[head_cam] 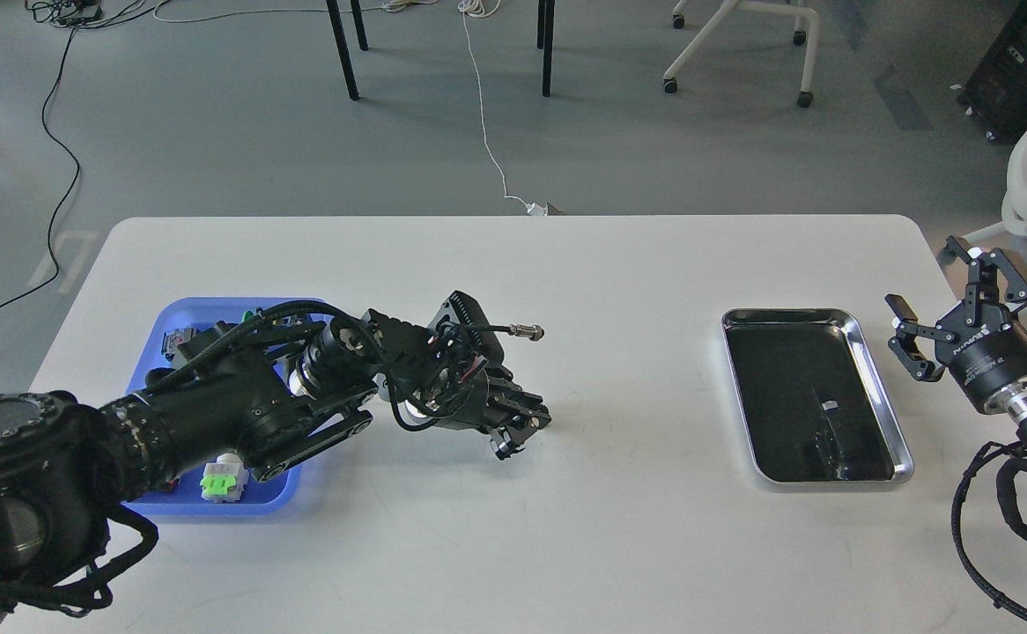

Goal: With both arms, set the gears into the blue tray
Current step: 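Carry the black part into the blue tray and release it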

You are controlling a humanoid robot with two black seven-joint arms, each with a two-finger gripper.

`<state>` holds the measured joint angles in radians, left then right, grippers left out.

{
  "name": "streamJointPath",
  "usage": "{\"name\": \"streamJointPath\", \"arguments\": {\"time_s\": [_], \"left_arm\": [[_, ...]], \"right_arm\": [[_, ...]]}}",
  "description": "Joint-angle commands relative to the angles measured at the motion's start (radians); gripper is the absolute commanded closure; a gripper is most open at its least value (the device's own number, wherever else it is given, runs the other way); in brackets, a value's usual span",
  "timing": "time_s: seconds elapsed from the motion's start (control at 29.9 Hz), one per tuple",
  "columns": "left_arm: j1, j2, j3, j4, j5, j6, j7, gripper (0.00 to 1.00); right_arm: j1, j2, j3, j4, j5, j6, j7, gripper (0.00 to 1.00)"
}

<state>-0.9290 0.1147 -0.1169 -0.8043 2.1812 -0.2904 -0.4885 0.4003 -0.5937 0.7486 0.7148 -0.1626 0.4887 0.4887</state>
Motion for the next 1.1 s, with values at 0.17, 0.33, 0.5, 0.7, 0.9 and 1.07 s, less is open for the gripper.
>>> {"name": "streamJointPath", "arguments": {"time_s": [0.17, 0.33, 0.5, 0.7, 0.9, 1.07], "left_arm": [[-0.020, 0.025, -0.007, -0.035, 0.000, 0.001, 0.000, 0.87], [-0.080, 0.130, -0.010, -0.113, 0.000, 0.001, 0.000, 0.86], [-0.091, 0.291, -0.009, -0.185, 0.000, 0.002, 0.000, 0.86], [-0.027, 0.500, -0.004, -0.225, 0.000, 0.080, 0.000, 0.86], [0.041, 0.635, -0.004, -0.230, 0.000, 0.105, 0.000, 0.85], [0.067, 0.666, -0.010, -0.228, 0.000, 0.108, 0.000, 0.85]], "right_arm": [[0.000, 0.000, 0.000, 0.000, 0.000, 0.000, 0.000, 0.05], [0.000, 0.000, 0.000, 0.000, 0.000, 0.000, 0.000, 0.05], [0.000, 0.000, -0.002, 0.000, 0.000, 0.000, 0.000, 0.05], [0.000, 0.002, -0.003, 0.000, 0.000, 0.000, 0.000, 0.05], [0.000, 0.008, -0.005, 0.000, -0.001, 0.000, 0.000, 0.05], [0.000, 0.012, -0.006, 0.000, -0.002, 0.000, 0.000, 0.05]]}}
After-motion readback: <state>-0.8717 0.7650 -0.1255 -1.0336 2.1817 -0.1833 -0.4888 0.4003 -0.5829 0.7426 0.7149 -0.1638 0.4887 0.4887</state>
